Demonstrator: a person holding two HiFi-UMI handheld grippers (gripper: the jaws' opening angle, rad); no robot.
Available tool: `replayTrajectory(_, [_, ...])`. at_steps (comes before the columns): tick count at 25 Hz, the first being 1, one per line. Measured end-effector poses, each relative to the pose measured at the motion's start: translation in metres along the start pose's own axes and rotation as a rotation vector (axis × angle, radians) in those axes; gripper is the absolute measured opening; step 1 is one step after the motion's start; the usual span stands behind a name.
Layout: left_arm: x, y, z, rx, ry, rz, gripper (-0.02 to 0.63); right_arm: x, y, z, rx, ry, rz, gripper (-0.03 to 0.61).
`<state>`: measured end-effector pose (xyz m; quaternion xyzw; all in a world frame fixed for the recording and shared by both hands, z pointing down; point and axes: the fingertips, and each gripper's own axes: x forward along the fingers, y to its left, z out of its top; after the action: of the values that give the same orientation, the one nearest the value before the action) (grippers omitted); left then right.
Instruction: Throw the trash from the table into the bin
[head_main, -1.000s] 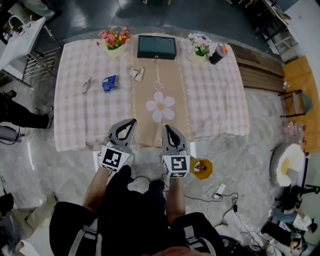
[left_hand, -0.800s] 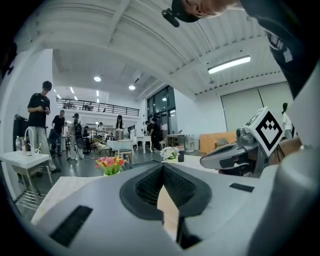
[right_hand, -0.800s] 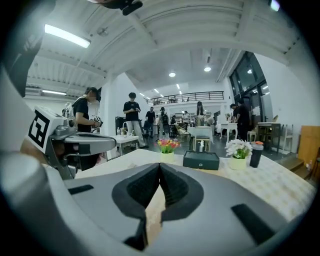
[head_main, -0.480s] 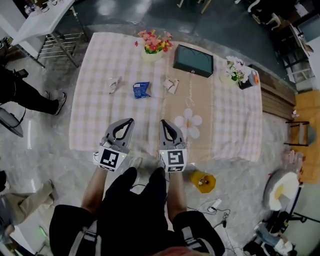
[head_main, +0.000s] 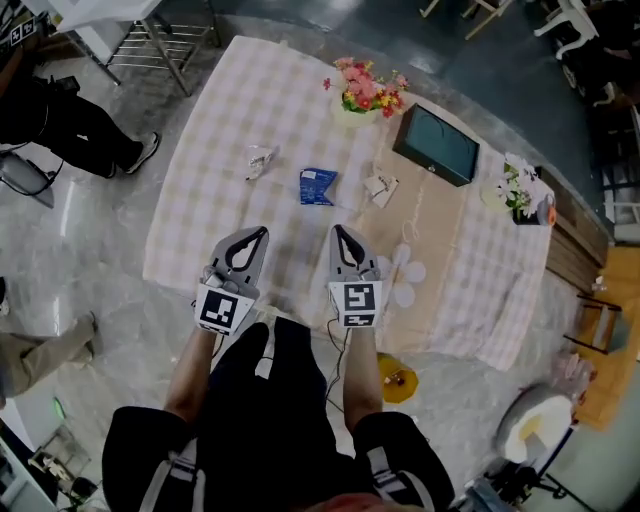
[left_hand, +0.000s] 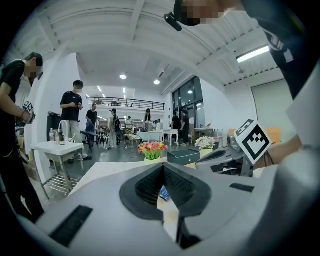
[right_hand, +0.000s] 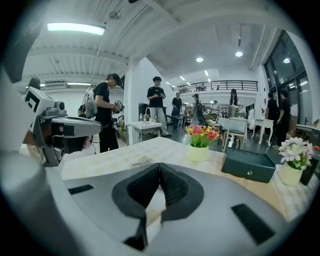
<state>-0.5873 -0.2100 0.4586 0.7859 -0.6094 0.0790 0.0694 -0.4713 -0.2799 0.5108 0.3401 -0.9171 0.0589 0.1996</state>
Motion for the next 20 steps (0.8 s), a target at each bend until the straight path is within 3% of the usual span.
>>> replayTrajectory(7, [0.027,0.01,-0.016,-0.033,0.031,0.061,0.003,0.041,-0.017,-0.02,-0.014,0.06,0.075,0.014])
replayTrajectory(10, [0.036,0.014,-0.027,-0.047,0.046,0.075,0.003,0.058,-0.019,-0.034,-0.017,0.093,0.109,0.108])
replayTrajectory(13, [0.041,0.017,-0.036,-0.058,0.054,0.09,0.003,0.073,-0.02,-0.048,-0.02,0.122,0.136,0.156])
replayTrajectory(20, [0.045,0.027,-0.051,-0.074,0.084,0.117,0.003,0.096,-0.019,-0.066,-0.018,0.157,0.169,0.17])
